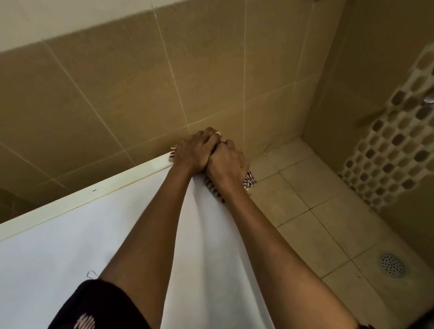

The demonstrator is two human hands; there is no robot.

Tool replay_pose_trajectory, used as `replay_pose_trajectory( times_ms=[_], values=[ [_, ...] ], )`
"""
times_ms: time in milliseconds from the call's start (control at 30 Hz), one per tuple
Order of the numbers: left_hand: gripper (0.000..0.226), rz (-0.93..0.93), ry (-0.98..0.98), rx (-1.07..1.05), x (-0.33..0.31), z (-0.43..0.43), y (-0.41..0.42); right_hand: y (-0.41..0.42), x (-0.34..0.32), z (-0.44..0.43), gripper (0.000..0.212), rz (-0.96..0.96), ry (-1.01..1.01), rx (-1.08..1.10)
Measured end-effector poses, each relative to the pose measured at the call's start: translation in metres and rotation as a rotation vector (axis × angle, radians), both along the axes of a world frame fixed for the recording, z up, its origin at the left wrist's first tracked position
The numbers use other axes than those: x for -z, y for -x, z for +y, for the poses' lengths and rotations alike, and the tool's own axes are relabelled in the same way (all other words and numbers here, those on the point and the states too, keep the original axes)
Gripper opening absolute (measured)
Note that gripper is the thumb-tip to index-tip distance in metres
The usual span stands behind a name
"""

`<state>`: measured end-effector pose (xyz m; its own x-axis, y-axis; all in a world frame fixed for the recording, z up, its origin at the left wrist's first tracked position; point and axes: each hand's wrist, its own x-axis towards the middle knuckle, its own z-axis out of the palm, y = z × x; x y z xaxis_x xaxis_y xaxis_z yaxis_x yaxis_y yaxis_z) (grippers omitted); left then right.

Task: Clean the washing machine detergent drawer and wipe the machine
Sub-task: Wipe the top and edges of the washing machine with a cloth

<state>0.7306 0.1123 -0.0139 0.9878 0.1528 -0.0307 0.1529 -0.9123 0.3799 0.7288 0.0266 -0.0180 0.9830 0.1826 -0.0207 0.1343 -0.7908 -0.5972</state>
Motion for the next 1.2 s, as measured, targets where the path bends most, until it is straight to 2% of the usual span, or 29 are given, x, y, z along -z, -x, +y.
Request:
replay_pose_trajectory(
  times_ms=[100, 267, 333, 400, 500, 533, 567, 600, 700, 733, 767, 800, 867, 933, 1000, 1100, 1133, 1200],
  values=[
    [0.09, 0.011, -0.168, 0.042, 0.006, -0.003, 0.002, 0.003, 0.002, -0.007, 0.036, 0.015, -0.014, 0.011],
    [0.062, 0.055, -0.286, 0.079, 0.0, -0.03, 0.014, 0.012, -0.002, -0.029, 0.037, 0.075, -0.043, -0.005],
    [0.067, 0.065, -0.299, 0.074, -0.002, -0.046, 0.017, 0.016, -0.006, -0.044, 0.039, 0.124, -0.061, 0.009],
    [0.075, 0.031, -0.23, 0.051, -0.001, -0.066, 0.02, 0.022, -0.006, -0.065, 0.039, 0.133, -0.054, 0.001],
    [0.045, 0.091, -0.074, 0.064, -0.006, -0.093, 0.038, 0.04, 0.004, -0.101, 0.03, 0.088, 0.042, -0.109],
    [0.039, 0.259, 0.039, 0.05, -0.016, -0.102, 0.046, 0.044, 0.008, -0.113, 0.028, 0.085, 0.079, -0.147],
    [0.036, 0.228, 0.046, 0.016, -0.015, -0.11, 0.049, 0.046, 0.01, -0.124, 0.026, 0.074, 0.134, -0.168],
    [0.036, 0.298, 0.129, -0.01, -0.018, -0.12, 0.052, 0.046, 0.012, -0.133, 0.025, 0.056, 0.198, -0.184],
    [0.051, 0.316, 0.261, -0.054, -0.016, -0.157, 0.061, 0.045, 0.007, -0.163, 0.027, 0.031, 0.291, -0.196],
    [0.053, 0.392, 0.419, -0.095, -0.022, -0.167, 0.064, 0.045, 0.0, -0.176, 0.027, 0.025, 0.284, -0.177],
    [0.051, 0.375, 0.553, -0.108, -0.027, -0.176, 0.065, 0.044, -0.006, -0.188, 0.027, 0.013, 0.253, -0.146],
    [0.045, 0.32, 0.605, -0.092, -0.031, -0.185, 0.066, 0.044, -0.012, -0.2, 0.029, 0.008, 0.198, -0.106],
    [0.033, 0.202, 0.592, -0.099, -0.047, -0.198, 0.064, 0.039, -0.031, -0.224, 0.029, 0.013, 0.036, -0.023],
    [0.031, 0.075, 0.619, -0.203, -0.069, -0.209, 0.064, 0.033, -0.053, -0.242, 0.026, 0.047, -0.175, 0.033],
    [0.032, 0.019, 0.706, -0.354, -0.09, -0.218, 0.065, 0.03, -0.076, -0.256, 0.023, 0.078, -0.479, 0.02],
    [0.036, 0.074, 1.104, -0.59, -0.129, -0.236, 0.072, 0.037, -0.118, -0.273, 0.023, 0.105, -0.849, -0.064],
    [0.035, 0.058, 1.235, -0.612, -0.144, -0.242, 0.074, 0.04, -0.129, -0.275, 0.023, 0.086, -0.899, -0.09],
    [0.027, -0.018, 1.32, -0.587, -0.175, -0.254, 0.079, 0.047, -0.152, -0.283, 0.029, 0.053, -0.962, -0.15]
  ],
)
